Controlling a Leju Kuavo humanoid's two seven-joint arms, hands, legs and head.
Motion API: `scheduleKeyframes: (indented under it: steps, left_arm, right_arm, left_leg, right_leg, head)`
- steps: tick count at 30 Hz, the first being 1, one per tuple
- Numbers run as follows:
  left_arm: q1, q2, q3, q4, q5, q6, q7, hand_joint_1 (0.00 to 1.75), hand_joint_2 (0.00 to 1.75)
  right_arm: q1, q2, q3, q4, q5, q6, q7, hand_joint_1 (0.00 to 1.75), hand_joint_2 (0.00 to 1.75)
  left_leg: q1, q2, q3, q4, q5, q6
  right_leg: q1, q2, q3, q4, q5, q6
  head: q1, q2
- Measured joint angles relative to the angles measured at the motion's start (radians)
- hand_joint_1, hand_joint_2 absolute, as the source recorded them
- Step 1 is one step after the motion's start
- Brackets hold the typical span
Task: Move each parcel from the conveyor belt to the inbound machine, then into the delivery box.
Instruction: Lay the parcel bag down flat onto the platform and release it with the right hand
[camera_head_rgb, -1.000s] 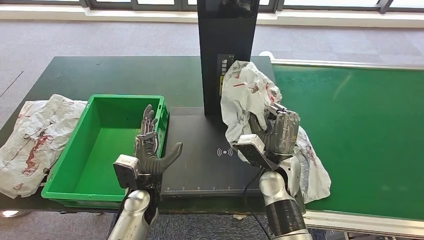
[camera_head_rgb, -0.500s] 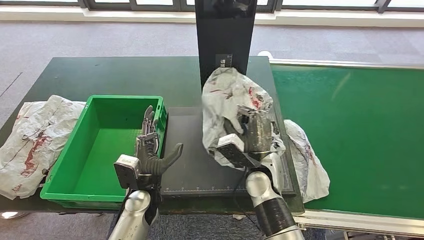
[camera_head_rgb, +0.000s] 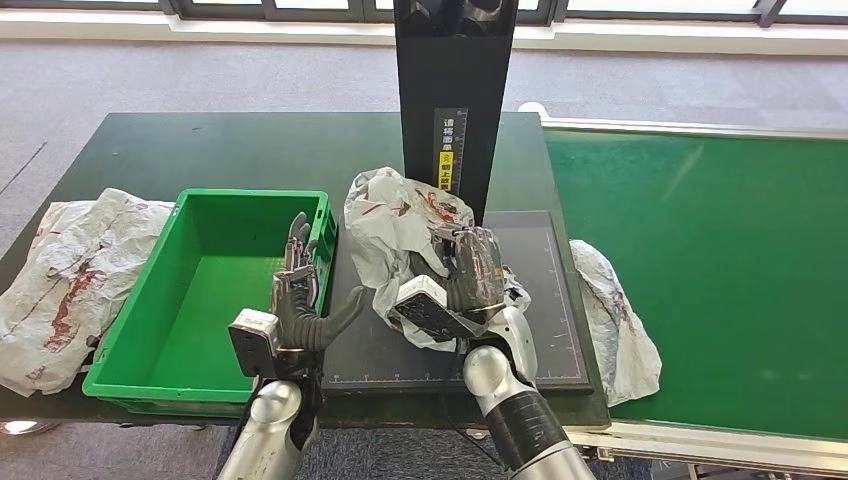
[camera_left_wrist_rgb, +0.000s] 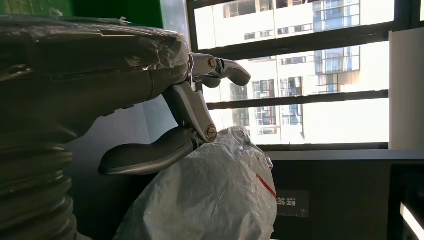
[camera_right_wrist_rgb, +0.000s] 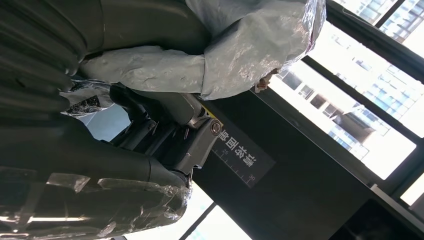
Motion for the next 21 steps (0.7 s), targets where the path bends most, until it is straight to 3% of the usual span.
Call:
scheduleKeyframes:
  steps: [3, 4, 7, 8, 15, 19, 21]
  left_arm:
    - [0.000, 0.000, 0.000, 0.001, 0.000, 0.000, 0.000, 0.00, 1.75]
    - [0.000, 0.000, 0.000, 0.001, 0.000, 0.000, 0.000, 0.00, 1.75]
    - [0.000, 0.000, 0.000, 0.001, 0.000, 0.000, 0.000, 0.00, 1.75]
    - [0.000, 0.000, 0.000, 0.001, 0.000, 0.000, 0.000, 0.00, 1.75]
    - [0.000, 0.000, 0.000, 0.000, 0.005, 0.021, 0.000, 0.00, 1.75]
    - [0.000, 0.000, 0.000, -0.001, 0.007, 0.027, 0.000, 0.00, 1.75]
    - [0.001, 0.000, 0.000, -0.002, 0.011, 0.034, 0.000, 0.00, 1.75]
  right_arm:
    - [-0.003, 0.000, 0.000, 0.006, 0.000, -0.001, 0.000, 1.75, 1.75]
    - [-0.003, 0.000, 0.000, 0.008, 0.000, -0.001, 0.000, 1.56, 1.75]
    - [-0.006, 0.000, 0.000, 0.014, -0.001, -0.001, -0.001, 0.25, 1.75]
    - [-0.008, 0.000, 0.000, 0.018, -0.004, -0.001, -0.002, 0.00, 1.75]
    - [-0.058, 0.000, 0.056, 0.114, -0.104, 0.039, -0.011, 0.00, 1.75]
    - [-0.076, 0.000, 0.081, 0.147, -0.144, 0.044, -0.017, 0.00, 0.00]
    - [-0.086, 0.000, 0.097, 0.168, -0.179, 0.050, -0.023, 0.00, 0.00]
  left_leg:
    - [0.000, 0.000, 0.000, 0.000, 0.000, 0.000]
    - [0.000, 0.000, 0.000, 0.000, 0.000, 0.000]
    - [0.000, 0.000, 0.000, 0.000, 0.000, 0.000]
    - [0.000, 0.000, 0.000, 0.000, 0.000, 0.000]
    - [0.000, 0.000, 0.000, 0.000, 0.000, 0.000]
    - [0.000, 0.000, 0.000, 0.000, 0.000, 0.000]
    - [0.000, 0.000, 0.000, 0.000, 0.000, 0.000]
  right_leg:
    - [0.000, 0.000, 0.000, 0.000, 0.000, 0.000]
    - [0.000, 0.000, 0.000, 0.000, 0.000, 0.000]
    - [0.000, 0.000, 0.000, 0.000, 0.000, 0.000]
    - [0.000, 0.000, 0.000, 0.000, 0.000, 0.000]
    - [0.000, 0.000, 0.000, 0.000, 0.000, 0.000]
    - [0.000, 0.000, 0.000, 0.000, 0.000, 0.000]
    - [0.000, 0.000, 0.000, 0.000, 0.000, 0.000]
  head:
    - [0.000, 0.000]
    - [0.000, 0.000]
    - [0.000, 0.000]
    - [0.000, 0.000]
    - [0.000, 0.000]
    - [0.000, 0.000]
    - [0.000, 0.000]
